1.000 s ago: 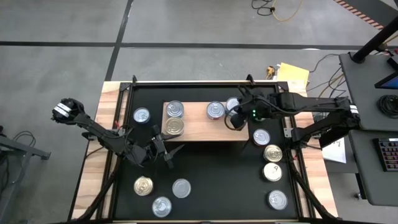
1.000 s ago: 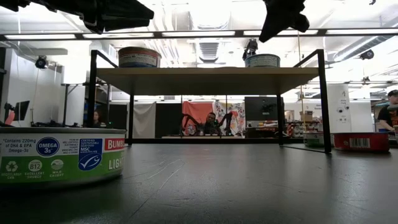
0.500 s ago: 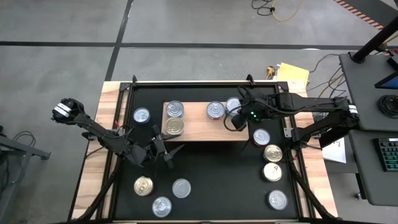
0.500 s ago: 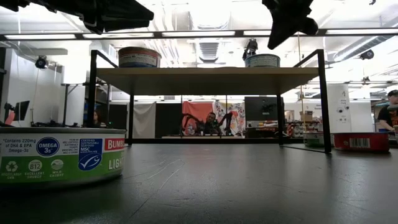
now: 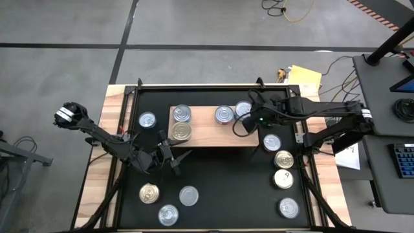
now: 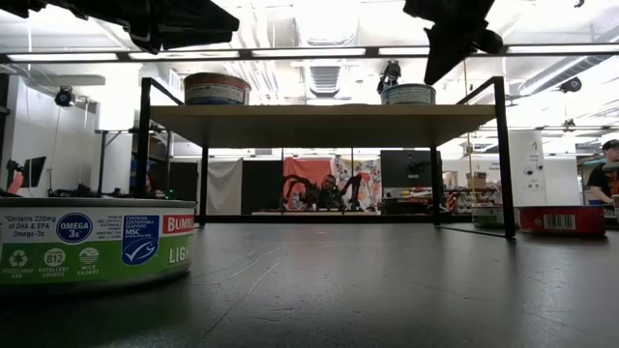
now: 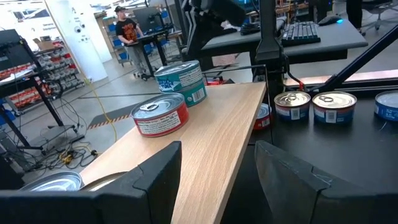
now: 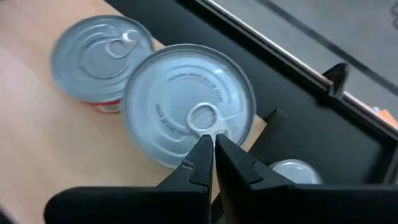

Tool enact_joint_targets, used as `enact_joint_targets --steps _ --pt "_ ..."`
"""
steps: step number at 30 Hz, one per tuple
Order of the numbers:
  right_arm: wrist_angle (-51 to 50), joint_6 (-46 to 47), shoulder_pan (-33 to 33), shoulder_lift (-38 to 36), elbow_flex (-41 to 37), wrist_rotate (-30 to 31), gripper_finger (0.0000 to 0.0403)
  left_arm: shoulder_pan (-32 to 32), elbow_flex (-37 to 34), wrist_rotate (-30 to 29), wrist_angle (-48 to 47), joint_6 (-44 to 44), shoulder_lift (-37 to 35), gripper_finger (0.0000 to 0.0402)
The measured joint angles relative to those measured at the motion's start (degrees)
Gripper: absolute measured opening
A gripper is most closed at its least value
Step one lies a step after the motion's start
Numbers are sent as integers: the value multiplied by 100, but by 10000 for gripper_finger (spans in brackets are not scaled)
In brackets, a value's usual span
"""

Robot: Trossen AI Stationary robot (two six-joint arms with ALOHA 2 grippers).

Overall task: Stack canned seafood by type on shelf
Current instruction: Stack the light green tuna can on the light green tuna can

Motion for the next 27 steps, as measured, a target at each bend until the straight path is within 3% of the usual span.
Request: enact_joint_targets --steps 27 --pt "207 -365 -57 4 -291 861 9 0 0 2 -7 -23 -1 190"
